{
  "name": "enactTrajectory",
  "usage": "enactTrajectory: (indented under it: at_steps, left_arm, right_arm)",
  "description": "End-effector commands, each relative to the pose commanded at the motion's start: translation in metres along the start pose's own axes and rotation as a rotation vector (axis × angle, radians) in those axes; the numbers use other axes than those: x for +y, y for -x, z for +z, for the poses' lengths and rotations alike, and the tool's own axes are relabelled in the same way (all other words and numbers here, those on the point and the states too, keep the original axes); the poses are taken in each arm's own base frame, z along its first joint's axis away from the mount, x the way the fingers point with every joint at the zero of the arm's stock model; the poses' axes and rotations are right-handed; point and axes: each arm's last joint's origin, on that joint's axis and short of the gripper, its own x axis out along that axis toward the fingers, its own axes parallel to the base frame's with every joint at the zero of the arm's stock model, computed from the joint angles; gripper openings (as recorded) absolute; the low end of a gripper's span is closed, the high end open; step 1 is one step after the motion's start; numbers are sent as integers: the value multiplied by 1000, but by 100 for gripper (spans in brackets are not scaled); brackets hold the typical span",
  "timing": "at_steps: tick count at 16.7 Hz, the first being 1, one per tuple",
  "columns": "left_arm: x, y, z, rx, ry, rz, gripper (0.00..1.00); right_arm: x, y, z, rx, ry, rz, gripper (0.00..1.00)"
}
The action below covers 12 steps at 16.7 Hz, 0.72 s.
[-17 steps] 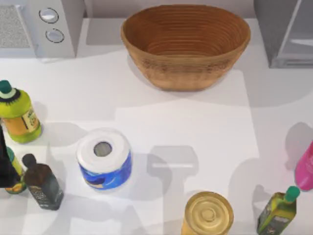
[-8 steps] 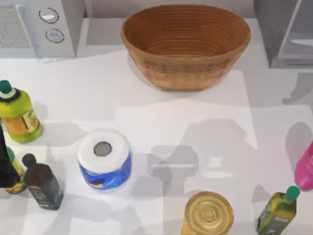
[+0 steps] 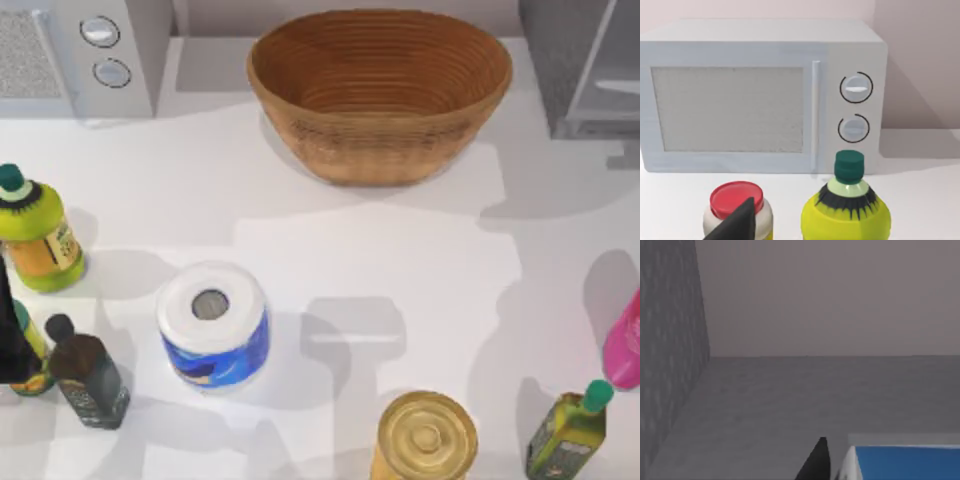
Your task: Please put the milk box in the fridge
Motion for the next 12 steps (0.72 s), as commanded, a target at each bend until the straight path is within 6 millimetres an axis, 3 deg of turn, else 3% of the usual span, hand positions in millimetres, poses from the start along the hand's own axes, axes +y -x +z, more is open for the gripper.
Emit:
enactTrajectory:
  at_steps: [4,12]
  left_arm:
    - [0,0,0,0,0,0,100]
    - [0,0,0,0,0,0,100]
  right_arm:
    - [-15,-21,-25,-36,7,0,0]
    - [-14,-26,-30,-33,5,7,0]
